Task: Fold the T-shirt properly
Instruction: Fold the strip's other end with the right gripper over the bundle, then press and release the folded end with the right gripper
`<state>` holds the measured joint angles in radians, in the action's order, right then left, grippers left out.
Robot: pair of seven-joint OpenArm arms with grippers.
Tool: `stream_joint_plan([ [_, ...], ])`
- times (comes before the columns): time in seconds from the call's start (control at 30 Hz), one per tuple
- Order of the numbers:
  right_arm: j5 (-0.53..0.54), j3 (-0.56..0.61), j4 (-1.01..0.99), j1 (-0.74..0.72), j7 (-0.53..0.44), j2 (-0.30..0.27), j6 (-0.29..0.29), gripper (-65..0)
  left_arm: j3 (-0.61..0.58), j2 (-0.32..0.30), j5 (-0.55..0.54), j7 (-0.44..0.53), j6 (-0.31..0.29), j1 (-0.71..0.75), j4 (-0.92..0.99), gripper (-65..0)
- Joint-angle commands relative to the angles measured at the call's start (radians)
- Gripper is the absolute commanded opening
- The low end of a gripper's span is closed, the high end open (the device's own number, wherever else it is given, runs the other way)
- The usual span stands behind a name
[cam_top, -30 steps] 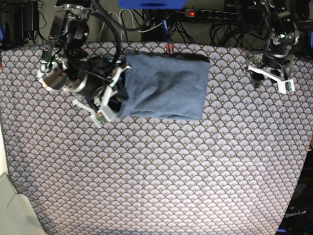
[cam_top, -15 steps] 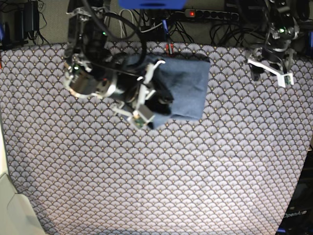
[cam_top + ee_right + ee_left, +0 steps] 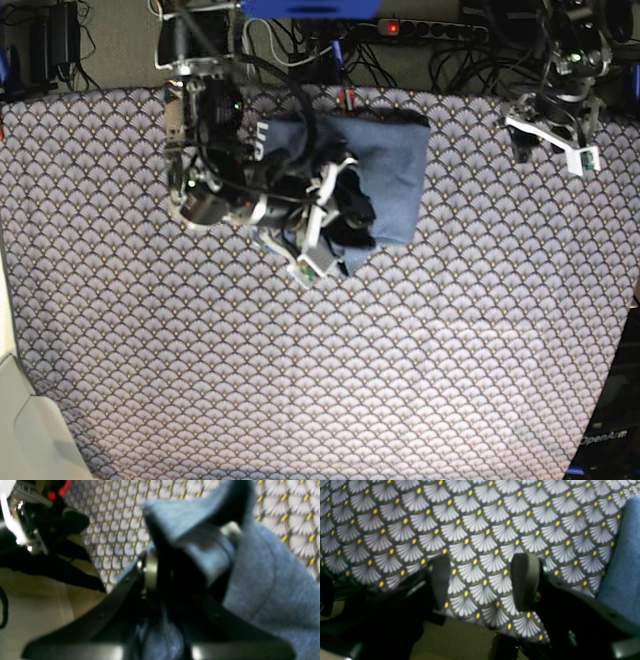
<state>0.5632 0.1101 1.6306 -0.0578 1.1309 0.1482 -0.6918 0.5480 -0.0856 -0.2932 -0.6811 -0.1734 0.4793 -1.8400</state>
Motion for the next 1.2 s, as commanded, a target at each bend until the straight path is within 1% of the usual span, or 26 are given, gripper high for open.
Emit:
stream_joint_plan([
  [0.0, 0.027, 0.003, 0.003, -0.017, -0.019, 0.009, -0.006, -65.0, 0.004, -0.007, -0.007, 0.018, -0.002, 0.003, -0.016, -26.9],
  [0.17, 0.027, 0.006, -0.062, -0.030, -0.021, 0.009, -0.006, -65.0, 0.001, -0.009, -0.007, 0.018, -0.002, 0.003, -0.017, -26.9],
  [0.3, 0.027, 0.079, -0.092, -0.030, -0.076, 0.009, -0.006, -65.0, 0.002, -0.010, -0.007, 0.018, -0.002, 0.002, -0.017, -26.9],
  [0.4, 0.027, 0.118, -0.092, -0.029, -0.097, 0.009, -0.006, -65.0, -0.003, -0.010, -0.007, 0.018, -0.002, 0.002, -0.017, -26.9],
  [0.53, 0.027, 0.150, -0.092, -0.032, -0.097, 0.009, -0.006, -65.0, -0.003, -0.010, -0.007, 0.018, -0.002, 0.002, -0.017, -26.9],
  [0.67, 0.027, 0.150, -0.132, -0.049, -0.097, 0.009, -0.006, -65.0, -0.003, -0.010, -0.007, 0.018, -0.002, 0.002, -0.013, -26.9],
  [0.7, 0.027, 0.152, -0.142, -0.055, -0.097, 0.009, 0.002, -65.0, -0.003, -0.010, -0.007, 0.018, -0.002, 0.002, -0.013, -26.9],
  [0.77, 0.027, 0.153, -0.155, -0.067, -0.090, 0.009, 0.053, -65.0, -0.003, -0.007, -0.007, 0.018, -0.002, 0.002, -0.014, -26.9],
  [0.8, 0.027, 0.155, -0.163, -0.069, -0.088, 0.009, 0.070, -64.2, -0.003, -0.006, -0.007, 0.018, -0.002, 0.002, -0.014, -26.9],
  [0.87, 0.027, 0.173, -0.169, -0.083, -0.088, 0.009, 0.070, -59.9, -0.003, -0.006, -0.007, 0.018, -0.002, 0.002, -0.014, -26.9],
  [1.0, 0.030, 0.204, -0.169, -0.090, -0.088, 0.009, 0.073, -48.6, -0.004, -0.006, -0.007, 0.018, -0.002, 0.002, -0.016, -26.9],
  [1.07, 0.031, 0.227, -0.166, -0.092, -0.088, 0.009, 0.073, -44.8, -0.004, -0.006, -0.007, 0.018, -0.002, 0.002, -0.014, -26.9],
  [1.17, 0.033, 0.257, -0.165, -0.103, -0.096, 0.009, 0.073, -40.8, -0.004, -0.006, -0.007, 0.018, -0.002, 0.002, -0.011, -26.9],
])
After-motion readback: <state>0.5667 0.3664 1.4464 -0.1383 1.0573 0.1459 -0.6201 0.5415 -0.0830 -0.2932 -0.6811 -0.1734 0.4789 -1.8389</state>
